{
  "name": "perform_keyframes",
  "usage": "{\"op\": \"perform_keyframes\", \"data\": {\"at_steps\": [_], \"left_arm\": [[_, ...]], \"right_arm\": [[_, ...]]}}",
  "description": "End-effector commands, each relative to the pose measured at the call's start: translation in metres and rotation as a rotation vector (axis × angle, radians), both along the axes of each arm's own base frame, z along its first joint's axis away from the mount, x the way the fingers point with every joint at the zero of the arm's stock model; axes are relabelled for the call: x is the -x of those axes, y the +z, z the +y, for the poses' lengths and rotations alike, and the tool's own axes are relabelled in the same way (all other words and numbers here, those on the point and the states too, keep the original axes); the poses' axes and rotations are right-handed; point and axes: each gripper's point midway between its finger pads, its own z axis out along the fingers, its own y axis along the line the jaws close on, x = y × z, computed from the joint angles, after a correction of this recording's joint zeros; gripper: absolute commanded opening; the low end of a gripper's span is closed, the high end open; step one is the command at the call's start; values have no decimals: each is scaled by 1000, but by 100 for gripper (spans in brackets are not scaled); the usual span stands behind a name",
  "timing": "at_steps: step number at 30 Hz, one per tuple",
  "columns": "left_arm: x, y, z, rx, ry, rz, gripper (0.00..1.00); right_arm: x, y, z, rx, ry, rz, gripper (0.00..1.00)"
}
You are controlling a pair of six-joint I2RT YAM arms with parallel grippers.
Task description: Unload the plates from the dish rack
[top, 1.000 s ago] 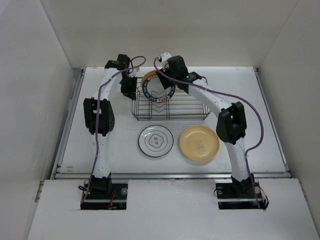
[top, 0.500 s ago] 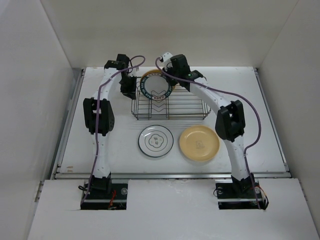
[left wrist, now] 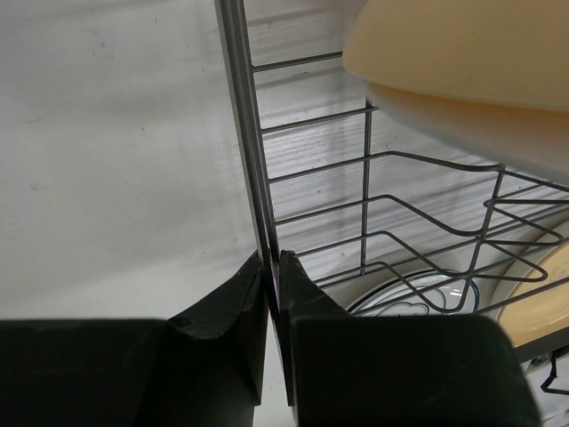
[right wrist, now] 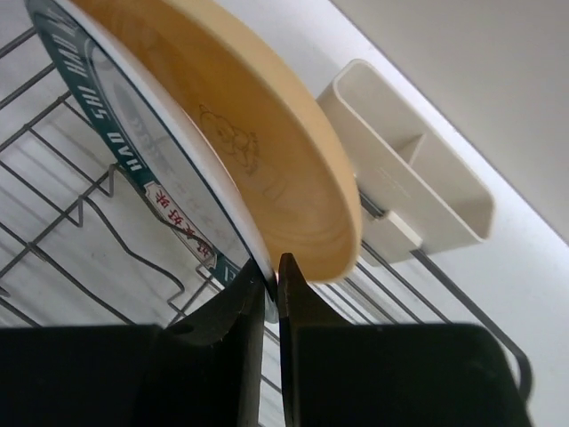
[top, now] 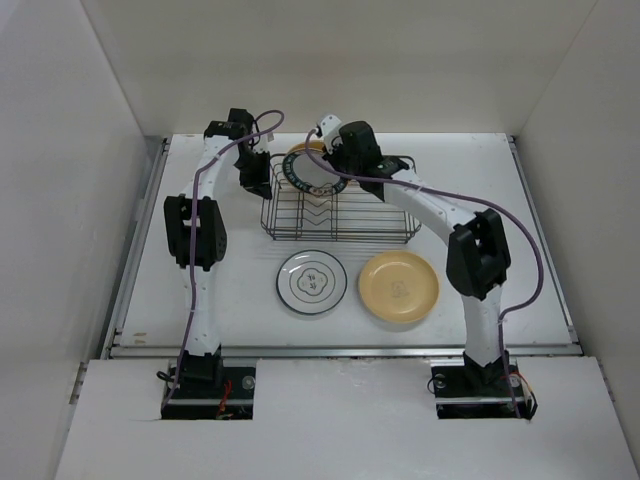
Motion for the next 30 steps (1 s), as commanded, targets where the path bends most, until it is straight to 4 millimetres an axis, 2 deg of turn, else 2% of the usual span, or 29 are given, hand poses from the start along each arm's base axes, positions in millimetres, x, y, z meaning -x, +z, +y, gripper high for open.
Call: {"op": "perform_keyframes", "data": {"at_steps": [1, 3, 4, 8, 10, 11, 14, 16, 17, 18, 19, 20, 22, 23, 24, 25, 27, 30], "left_arm": [[19, -14, 1, -9, -16, 100, 0], [18, -14, 2, -18, -14, 99, 0], [18, -14, 2, -18, -14, 99, 0], [18, -15, 4, -27, -12, 98, 0], [16, -15, 3, -26, -12, 88, 0], [16, -15, 3, -26, -12, 88, 0], [16, -15, 3, -26, -12, 88, 0], [16, -14, 1, -16, -15, 90, 0], [16, -14, 1, -16, -15, 90, 0], [16, -14, 1, -16, -15, 90, 0], [17, -13, 0, -5, -8, 94, 0], [17, -13, 0, -5, -8, 94, 0], [15, -13, -2, 5, -11, 87, 0], [15, -13, -2, 5, -11, 86, 0], [15, -13, -2, 5, -11, 86, 0], [15, -13, -2, 5, -11, 86, 0], [14, -13, -1, -4, -8, 85, 0], [14, -13, 0, -6, -17, 82, 0]], "right_arm": [[-5, 115, -14, -128, -105, -275, 0], [1, 118, -15, -128, -115, -284, 0], [3, 138, -20, -149, -132, -321, 0], [18, 173, -20, -248, -167, -357, 0], [29, 175, -12, -268, -141, -342, 0], [36, 185, -16, -287, -144, -351, 0], [55, 191, -20, -351, -128, -310, 0], [71, 188, -15, -381, -78, -251, 0], [88, 168, -4, -365, 14, -154, 0], [102, 165, 0, -371, 68, -108, 0], [113, 149, 7, -371, 112, -32, 0], [137, 123, 14, -361, 190, 93, 0], [161, 95, 21, -385, 241, 236, 0], [175, 88, 23, -402, 273, 291, 0], [198, 69, 30, -422, 347, 394, 0], [210, 66, 31, -439, 377, 435, 0], [237, 46, 33, -464, 438, 560, 0], [249, 21, 33, -455, 442, 657, 0]]}}
